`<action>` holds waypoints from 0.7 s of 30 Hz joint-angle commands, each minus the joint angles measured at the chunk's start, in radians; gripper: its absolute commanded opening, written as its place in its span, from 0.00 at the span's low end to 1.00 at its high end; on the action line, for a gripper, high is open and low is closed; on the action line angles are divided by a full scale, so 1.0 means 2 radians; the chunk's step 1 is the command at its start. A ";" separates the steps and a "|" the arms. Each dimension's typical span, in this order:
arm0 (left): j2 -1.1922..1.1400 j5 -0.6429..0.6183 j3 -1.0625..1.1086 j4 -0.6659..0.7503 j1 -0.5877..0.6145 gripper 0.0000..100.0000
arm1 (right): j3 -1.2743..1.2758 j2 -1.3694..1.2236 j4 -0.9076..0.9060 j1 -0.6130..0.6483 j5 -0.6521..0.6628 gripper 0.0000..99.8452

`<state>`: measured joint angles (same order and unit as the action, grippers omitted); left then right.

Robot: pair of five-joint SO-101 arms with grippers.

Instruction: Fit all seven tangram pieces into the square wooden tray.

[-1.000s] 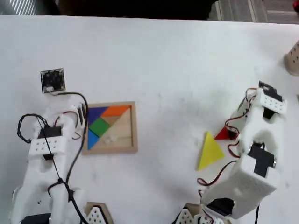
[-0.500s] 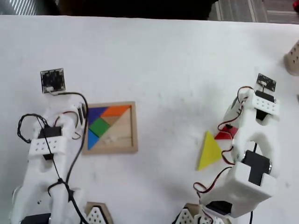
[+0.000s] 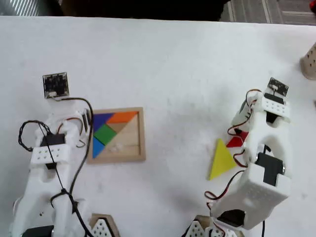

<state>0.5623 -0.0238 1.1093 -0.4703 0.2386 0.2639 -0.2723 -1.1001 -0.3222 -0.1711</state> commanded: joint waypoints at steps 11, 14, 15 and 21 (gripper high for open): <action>0.000 0.006 -0.004 0.006 -0.007 0.16 | -0.103 -0.079 -0.054 0.008 -0.004 0.39; 0.000 0.006 -0.004 0.006 -0.008 0.16 | -0.105 -0.082 -0.060 0.013 -0.004 0.30; 0.000 0.006 -0.004 0.006 -0.008 0.16 | -0.105 -0.082 -0.060 0.013 -0.004 0.26; 0.000 0.006 -0.004 0.005 -0.008 0.16 | -0.108 -0.082 -0.059 0.011 -0.004 0.09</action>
<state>0.5623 -0.0238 1.1093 -0.4703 0.2386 0.0706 -0.4396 -1.2183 -0.3145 -0.1788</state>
